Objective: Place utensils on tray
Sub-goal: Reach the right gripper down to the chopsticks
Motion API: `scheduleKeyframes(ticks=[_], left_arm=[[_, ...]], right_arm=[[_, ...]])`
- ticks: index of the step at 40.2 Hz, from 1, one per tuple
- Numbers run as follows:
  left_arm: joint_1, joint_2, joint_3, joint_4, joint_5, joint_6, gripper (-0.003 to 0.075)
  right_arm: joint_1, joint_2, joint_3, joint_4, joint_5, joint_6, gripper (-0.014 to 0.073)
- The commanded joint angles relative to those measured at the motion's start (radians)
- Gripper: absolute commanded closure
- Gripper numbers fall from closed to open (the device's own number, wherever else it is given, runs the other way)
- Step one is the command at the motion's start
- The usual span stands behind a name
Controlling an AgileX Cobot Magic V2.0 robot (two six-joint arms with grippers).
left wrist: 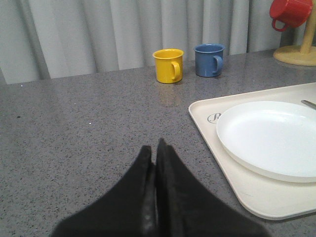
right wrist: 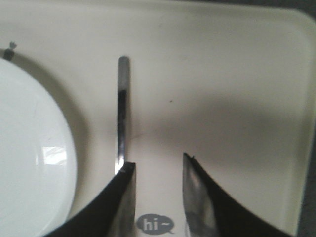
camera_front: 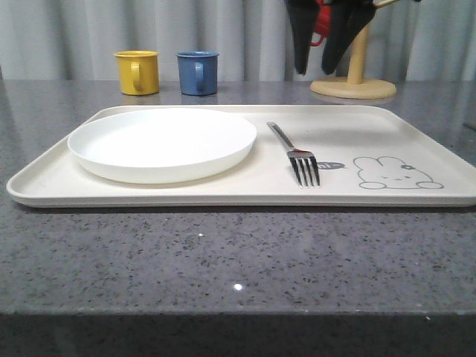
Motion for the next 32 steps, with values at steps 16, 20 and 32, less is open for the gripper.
scheduleKeyframes(ticks=[16,20,32], left_arm=[[-0.006,0.009,-0.028,-0.011,-0.083,-0.005,0.0738],[-0.006,0.009,-0.028,-0.011,-0.083,-0.005,0.0738],[-0.006,0.009,-0.028,-0.011,-0.083,-0.005,0.0738]], right_arm=[[-0.418,-0.258,0.264,0.012,0.064,-0.309,0.0324],[-0.519,-0.271,0.343,0.055,0.023,-0.369,0.0324],[-0.596,-0.271,0.462,0.149,-0.082,-0.512,0.0307]])
